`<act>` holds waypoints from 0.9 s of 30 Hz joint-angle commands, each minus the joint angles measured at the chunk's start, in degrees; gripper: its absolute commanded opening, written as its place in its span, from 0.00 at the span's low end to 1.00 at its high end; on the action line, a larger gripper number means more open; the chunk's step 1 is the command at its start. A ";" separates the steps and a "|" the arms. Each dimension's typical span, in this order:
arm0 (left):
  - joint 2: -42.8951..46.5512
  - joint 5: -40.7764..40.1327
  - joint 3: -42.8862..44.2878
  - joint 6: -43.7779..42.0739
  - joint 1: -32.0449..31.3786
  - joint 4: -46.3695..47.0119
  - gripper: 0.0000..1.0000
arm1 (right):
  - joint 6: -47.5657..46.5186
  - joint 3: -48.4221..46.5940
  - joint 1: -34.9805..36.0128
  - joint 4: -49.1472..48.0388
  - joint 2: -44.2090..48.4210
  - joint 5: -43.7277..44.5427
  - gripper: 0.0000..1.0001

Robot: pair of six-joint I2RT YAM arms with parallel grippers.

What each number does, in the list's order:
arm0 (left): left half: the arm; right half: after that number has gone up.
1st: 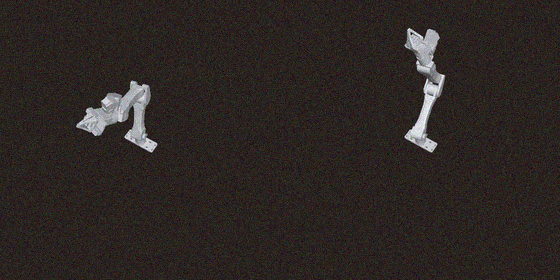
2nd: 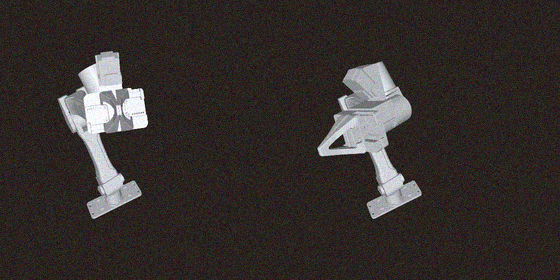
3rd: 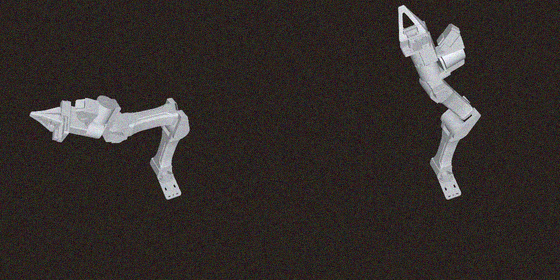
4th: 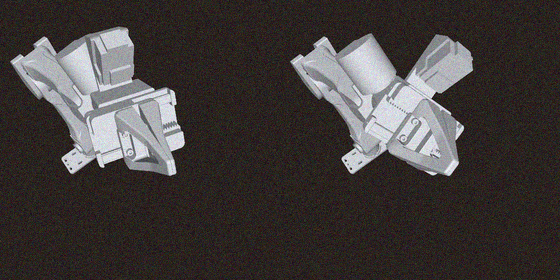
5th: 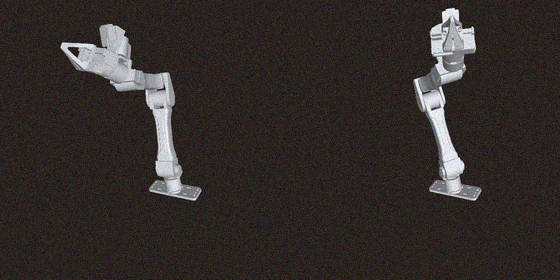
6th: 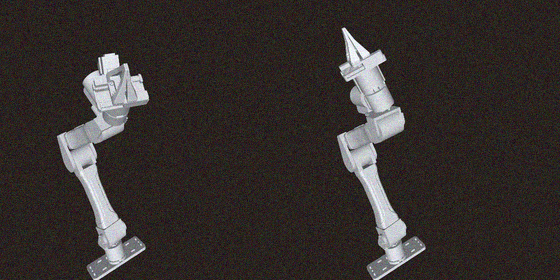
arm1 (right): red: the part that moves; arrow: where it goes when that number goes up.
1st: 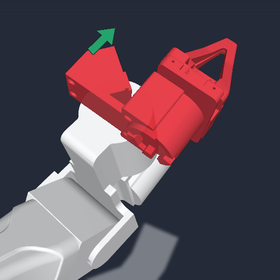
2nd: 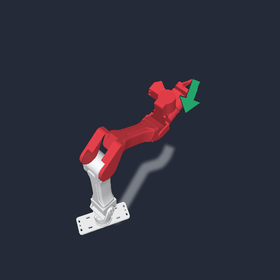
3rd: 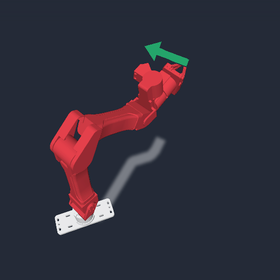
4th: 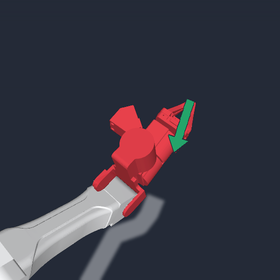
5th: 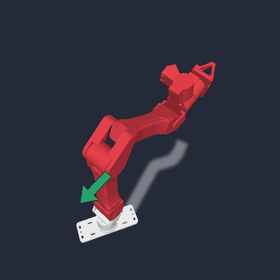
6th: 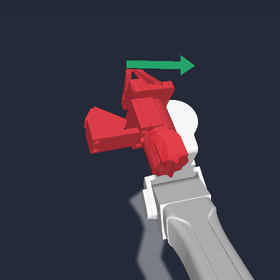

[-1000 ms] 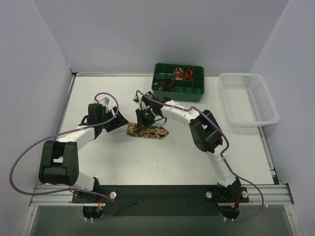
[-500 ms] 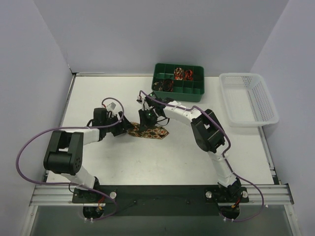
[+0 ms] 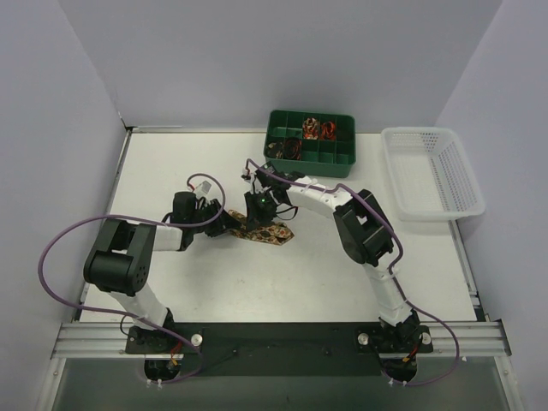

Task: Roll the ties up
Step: Roll the tie at the center of the board.

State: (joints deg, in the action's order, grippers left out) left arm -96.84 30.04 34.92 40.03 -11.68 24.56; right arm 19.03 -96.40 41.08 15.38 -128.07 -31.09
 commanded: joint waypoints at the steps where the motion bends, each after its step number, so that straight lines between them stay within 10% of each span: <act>1: -0.20 0.54 -0.99 1.80 -0.27 9.01 0.27 | -0.92 1.83 -0.56 3.35 0.72 3.41 0.01; 7: 0.07 -0.16 -0.20 1.19 -0.27 8.32 0.00 | -1.01 1.04 -0.74 3.43 1.16 3.67 0.01; 27: 5.87 -5.16 4.89 -6.01 -0.36 -6.52 0.00 | -1.62 2.62 -0.39 3.52 1.60 5.52 0.01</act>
State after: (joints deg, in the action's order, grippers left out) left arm -94.48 26.81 36.47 36.97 -12.08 20.32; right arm 18.68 -95.24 40.80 15.46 -127.92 -28.84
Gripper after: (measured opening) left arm 0.368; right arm 0.033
